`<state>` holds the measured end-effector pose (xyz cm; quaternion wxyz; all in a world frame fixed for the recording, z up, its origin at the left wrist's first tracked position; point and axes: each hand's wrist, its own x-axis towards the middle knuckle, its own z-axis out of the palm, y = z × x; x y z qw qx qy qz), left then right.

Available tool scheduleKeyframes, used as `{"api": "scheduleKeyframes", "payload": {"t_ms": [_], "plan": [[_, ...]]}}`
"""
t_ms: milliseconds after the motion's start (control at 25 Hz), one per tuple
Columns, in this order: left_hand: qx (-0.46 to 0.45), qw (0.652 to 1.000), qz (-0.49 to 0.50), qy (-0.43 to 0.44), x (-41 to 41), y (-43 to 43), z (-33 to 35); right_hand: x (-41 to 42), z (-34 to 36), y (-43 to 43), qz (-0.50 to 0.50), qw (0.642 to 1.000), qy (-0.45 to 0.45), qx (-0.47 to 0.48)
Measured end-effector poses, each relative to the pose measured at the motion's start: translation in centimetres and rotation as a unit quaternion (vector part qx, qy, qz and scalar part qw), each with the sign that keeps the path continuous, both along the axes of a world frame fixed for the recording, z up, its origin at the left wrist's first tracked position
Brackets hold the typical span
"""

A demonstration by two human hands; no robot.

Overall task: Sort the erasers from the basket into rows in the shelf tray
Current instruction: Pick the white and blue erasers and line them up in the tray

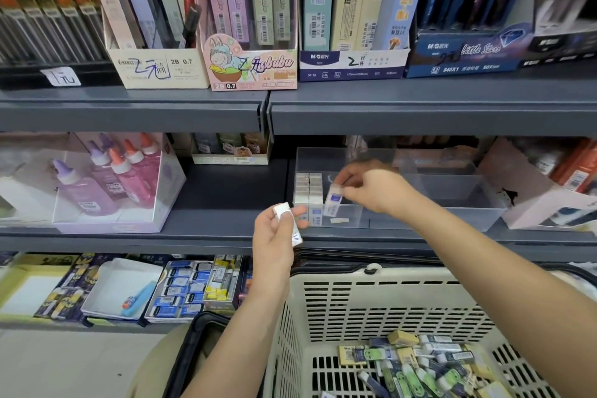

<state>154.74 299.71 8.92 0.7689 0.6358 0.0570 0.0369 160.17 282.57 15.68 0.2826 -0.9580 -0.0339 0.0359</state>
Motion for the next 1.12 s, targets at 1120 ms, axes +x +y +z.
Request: {"api": "scheduleKeyframes", "payload": {"t_ms": [1120], "plan": [[0.032,0.994,-0.101,-0.035,0.2,-1.0,0.3,-2.2,0.5,0.7,0.038,0.971,0.042,0.233]]}}
